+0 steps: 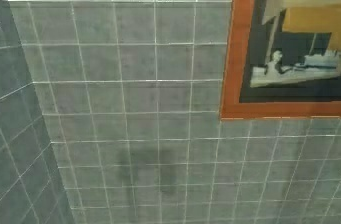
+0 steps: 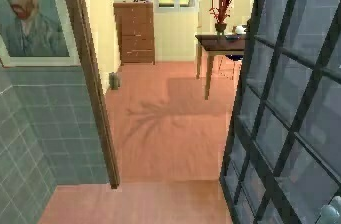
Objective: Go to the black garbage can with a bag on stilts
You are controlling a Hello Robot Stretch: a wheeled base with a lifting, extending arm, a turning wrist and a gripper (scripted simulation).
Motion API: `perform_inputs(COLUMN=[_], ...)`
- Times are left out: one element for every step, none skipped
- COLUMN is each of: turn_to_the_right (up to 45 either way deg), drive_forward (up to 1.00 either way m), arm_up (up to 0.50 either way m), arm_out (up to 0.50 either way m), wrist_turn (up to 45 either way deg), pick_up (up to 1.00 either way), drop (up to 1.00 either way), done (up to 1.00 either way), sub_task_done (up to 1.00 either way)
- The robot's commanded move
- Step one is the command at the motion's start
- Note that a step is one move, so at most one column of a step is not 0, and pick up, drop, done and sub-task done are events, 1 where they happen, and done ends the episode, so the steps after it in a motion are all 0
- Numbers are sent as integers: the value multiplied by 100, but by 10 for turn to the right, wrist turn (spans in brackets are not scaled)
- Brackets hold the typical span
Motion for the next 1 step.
perform_inputs(turn_to_the_right=[450], drive_forward=[0], arm_up=[0], arm_out=[0], wrist_turn=[0], pick_up=[0], drop=[0], done=[0], sub_task_done=[0])
